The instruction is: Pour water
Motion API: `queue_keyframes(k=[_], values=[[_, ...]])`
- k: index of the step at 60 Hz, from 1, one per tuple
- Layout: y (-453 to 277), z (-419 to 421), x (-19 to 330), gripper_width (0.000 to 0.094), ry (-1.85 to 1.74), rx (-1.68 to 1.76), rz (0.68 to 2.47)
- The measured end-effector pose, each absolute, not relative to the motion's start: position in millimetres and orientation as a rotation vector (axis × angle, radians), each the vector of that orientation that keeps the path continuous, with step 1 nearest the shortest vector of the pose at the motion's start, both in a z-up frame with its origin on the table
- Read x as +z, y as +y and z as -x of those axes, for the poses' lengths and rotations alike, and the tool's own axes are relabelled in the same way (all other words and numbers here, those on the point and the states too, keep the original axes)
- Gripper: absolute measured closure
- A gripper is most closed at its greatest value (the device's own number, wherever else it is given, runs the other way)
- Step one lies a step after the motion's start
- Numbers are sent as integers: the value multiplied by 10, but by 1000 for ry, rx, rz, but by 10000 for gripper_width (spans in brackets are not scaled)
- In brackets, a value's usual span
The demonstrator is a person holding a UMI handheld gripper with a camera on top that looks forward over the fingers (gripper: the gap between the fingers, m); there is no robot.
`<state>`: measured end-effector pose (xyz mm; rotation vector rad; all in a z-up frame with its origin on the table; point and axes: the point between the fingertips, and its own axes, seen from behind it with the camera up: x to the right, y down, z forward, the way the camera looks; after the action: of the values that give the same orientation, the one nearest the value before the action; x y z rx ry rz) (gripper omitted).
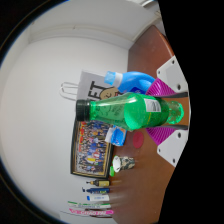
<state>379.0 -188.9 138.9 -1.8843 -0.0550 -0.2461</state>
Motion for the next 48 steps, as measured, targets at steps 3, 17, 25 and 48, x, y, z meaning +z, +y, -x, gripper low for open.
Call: queue_keyframes(k=[3,17,25,48], values=[[-1761,-3769,1545,575,-102,-310,1869],[-866,-3480,2224,575,-440,-706,1793],[-239,-3265,2326,574,-656,-932,1751],[687,-2928,1910,575,-1312,-1529,1544]])
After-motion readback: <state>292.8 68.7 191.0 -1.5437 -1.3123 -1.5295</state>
